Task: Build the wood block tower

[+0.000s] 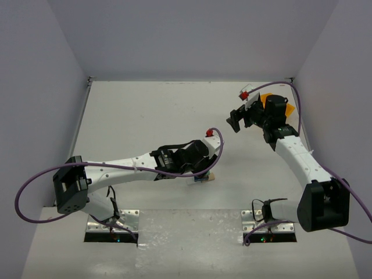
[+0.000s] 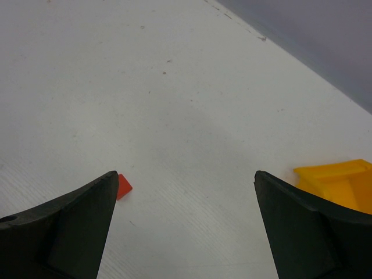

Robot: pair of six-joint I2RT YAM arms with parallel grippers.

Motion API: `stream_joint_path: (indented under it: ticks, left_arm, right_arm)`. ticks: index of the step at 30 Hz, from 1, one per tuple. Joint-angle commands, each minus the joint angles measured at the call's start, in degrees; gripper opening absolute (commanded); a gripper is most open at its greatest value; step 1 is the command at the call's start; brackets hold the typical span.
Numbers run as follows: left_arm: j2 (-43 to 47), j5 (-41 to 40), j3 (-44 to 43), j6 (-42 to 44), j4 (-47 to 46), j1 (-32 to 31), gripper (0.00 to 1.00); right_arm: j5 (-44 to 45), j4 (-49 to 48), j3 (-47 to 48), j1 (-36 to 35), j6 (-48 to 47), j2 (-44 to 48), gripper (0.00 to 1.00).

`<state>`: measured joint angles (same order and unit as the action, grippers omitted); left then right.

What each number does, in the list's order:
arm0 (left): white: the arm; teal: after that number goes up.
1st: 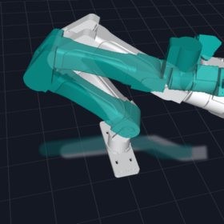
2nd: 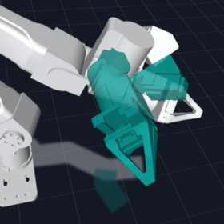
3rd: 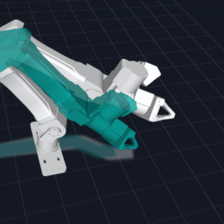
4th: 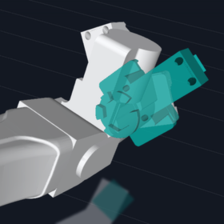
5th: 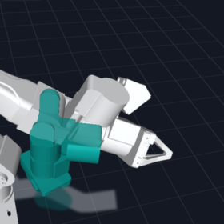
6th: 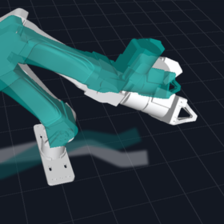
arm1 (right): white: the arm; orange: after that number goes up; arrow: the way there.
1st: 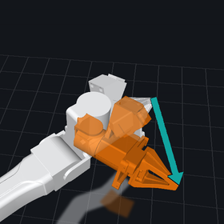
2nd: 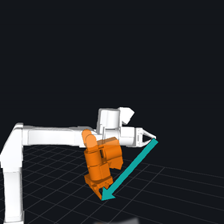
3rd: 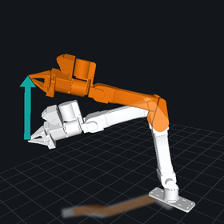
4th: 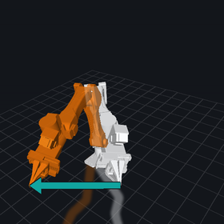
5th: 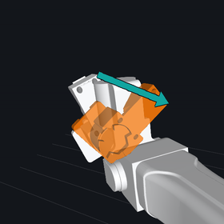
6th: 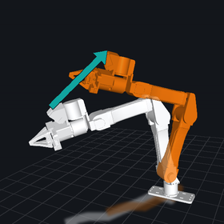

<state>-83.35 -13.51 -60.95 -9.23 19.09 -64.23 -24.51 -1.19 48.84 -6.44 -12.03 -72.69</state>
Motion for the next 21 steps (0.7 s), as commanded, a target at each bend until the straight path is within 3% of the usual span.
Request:
stream_joint_path:
  ticks: [1, 9, 13, 14, 21]
  left_arm:
    - [1.88, -0.63, 0.13, 0.35, -2.22, -0.90, 0.47]
    - [2.24, -0.55, -0.05, 0.36, -2.22, -1.08, 0.57]
    - [3.20, -0.40, -0.07, 0.20, -2.33, -1.15, 0.78]
    - [3.55, 0.15, -0.14, 0.27, -2.40, -1.08, 1.00]
    - [5.83, -1.88, -0.90, 0.12, -4.47, -1.16, 1.00]
  right_arm:
    - [-1.06, -1.19, 0.12, 0.45, -0.80, 1.67, 0.99]
    - [-1.24, -1.18, 0.20, 0.38, -0.80, 1.67, 0.99]
    - [-1.58, -0.90, 0.22, 0.46, -0.78, 1.78, 0.99]
    - [-1.85, -0.83, 0.29, 0.46, -0.71, 1.85, 0.99]
    - [-1.79, -0.83, 0.04, 0.39, -0.12, 3.16, 0.99]
